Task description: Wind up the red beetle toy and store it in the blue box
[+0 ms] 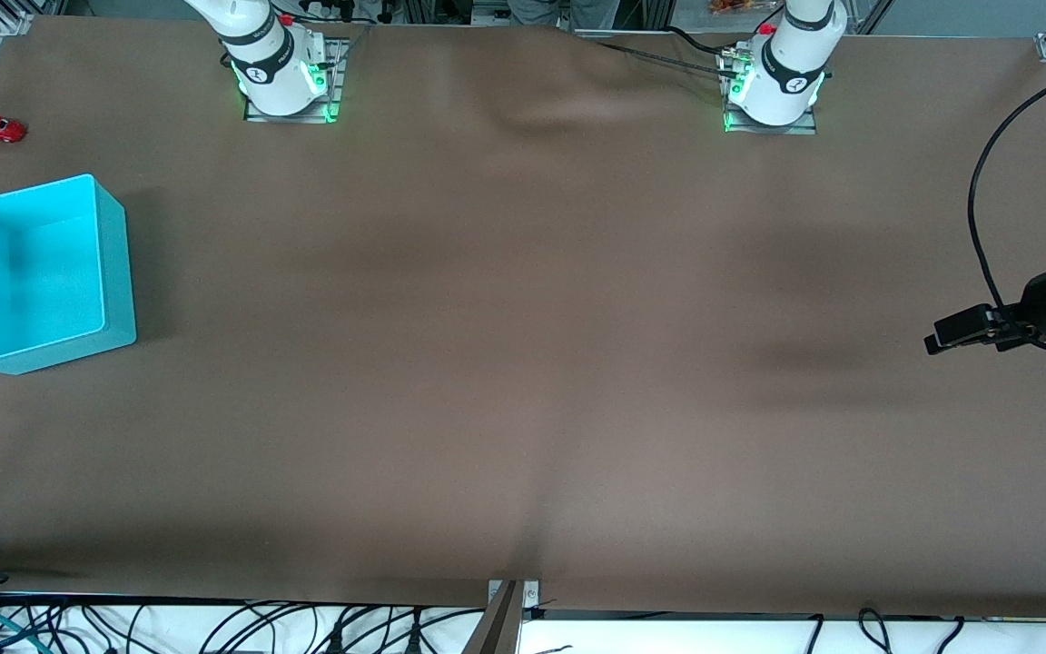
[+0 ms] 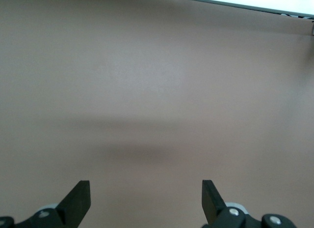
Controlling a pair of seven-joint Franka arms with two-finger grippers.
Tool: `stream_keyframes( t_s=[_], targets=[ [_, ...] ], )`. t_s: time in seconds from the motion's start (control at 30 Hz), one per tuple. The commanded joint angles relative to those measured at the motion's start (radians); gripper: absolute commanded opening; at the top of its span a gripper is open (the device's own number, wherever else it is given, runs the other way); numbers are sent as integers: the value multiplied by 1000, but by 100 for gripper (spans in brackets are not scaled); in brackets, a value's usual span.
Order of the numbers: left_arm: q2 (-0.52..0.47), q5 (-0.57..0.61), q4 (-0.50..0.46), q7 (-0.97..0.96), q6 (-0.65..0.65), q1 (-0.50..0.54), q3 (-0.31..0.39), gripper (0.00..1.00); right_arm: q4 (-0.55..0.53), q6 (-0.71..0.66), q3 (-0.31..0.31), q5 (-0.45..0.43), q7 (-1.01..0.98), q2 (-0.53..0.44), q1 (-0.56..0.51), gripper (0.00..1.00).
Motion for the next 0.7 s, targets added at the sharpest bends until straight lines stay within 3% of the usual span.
stream_keyframes(
  t_s=[0.0,0.27,0.67],
  targets=[
    [-6,18,13,13,-21,-9,7,100,20,-24,-35,-40,7,-22,-7,100],
    [-6,18,13,13,-21,-7,13,100,9,-21,-161,-49,-5,-54,-19,100],
    [-4,18,15,13,-20,-7,15,100,11,-14,-230,-49,13,-45,-26,100]
  ],
)
